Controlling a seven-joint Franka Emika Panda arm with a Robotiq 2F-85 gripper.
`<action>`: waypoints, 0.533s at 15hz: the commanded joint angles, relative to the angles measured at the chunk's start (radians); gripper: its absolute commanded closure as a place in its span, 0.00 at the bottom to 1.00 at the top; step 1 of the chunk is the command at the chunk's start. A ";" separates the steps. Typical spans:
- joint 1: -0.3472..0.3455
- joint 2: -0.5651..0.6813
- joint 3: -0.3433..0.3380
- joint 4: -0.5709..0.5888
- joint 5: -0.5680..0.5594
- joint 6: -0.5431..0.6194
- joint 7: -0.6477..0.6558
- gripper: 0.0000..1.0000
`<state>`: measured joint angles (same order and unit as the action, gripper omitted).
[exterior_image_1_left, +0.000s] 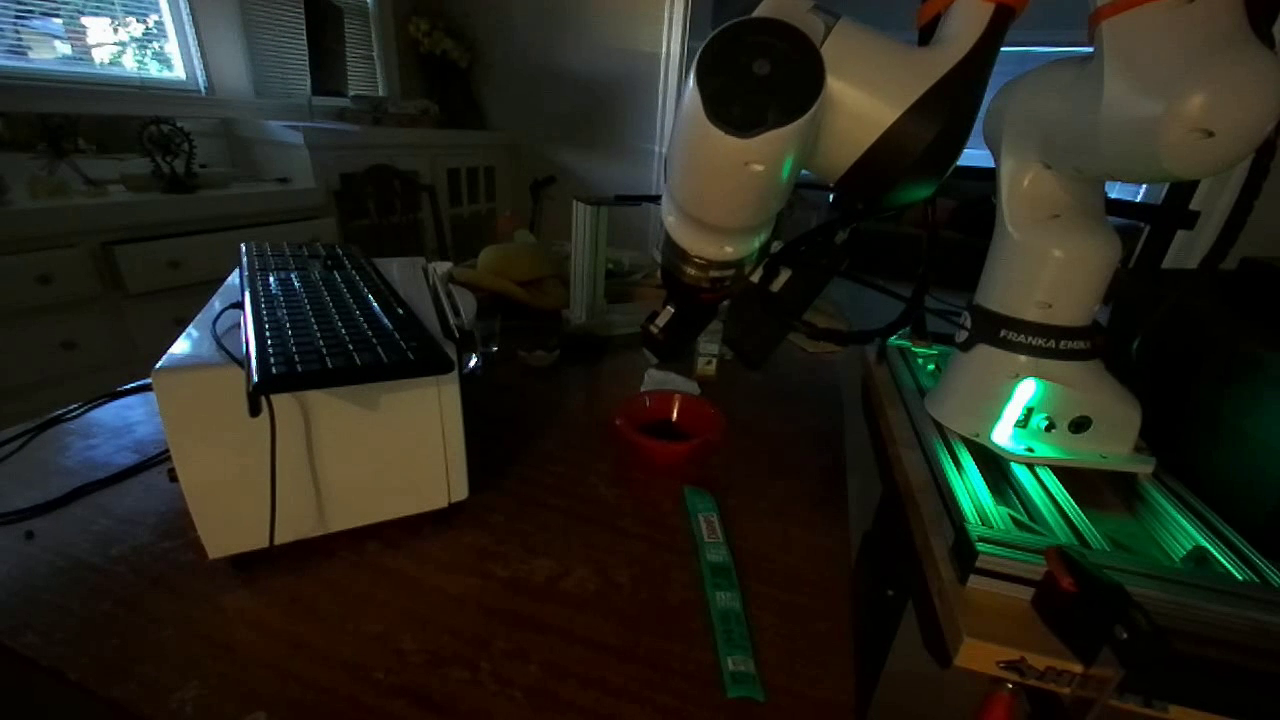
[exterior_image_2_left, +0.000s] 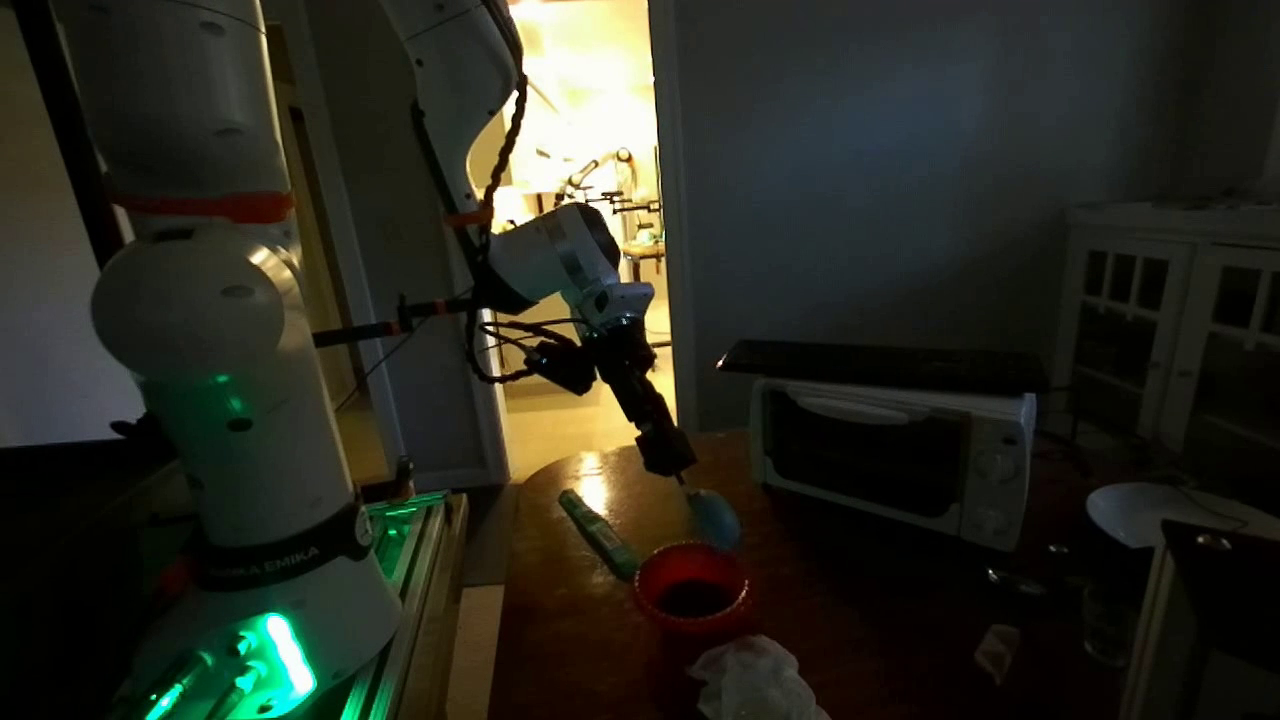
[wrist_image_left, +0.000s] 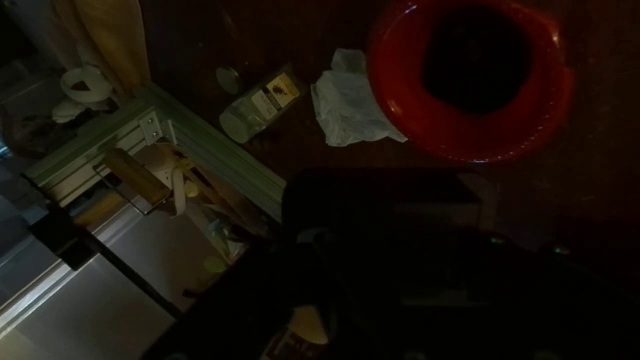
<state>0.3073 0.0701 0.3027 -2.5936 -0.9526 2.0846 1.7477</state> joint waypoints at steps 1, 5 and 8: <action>-0.004 -0.041 -0.001 -0.005 0.014 0.095 -0.041 0.78; -0.033 -0.123 -0.023 -0.017 0.135 0.215 -0.278 0.78; -0.040 -0.168 -0.040 -0.014 0.310 0.242 -0.501 0.78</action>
<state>0.2779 -0.0293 0.2763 -2.5885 -0.7852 2.2936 1.4375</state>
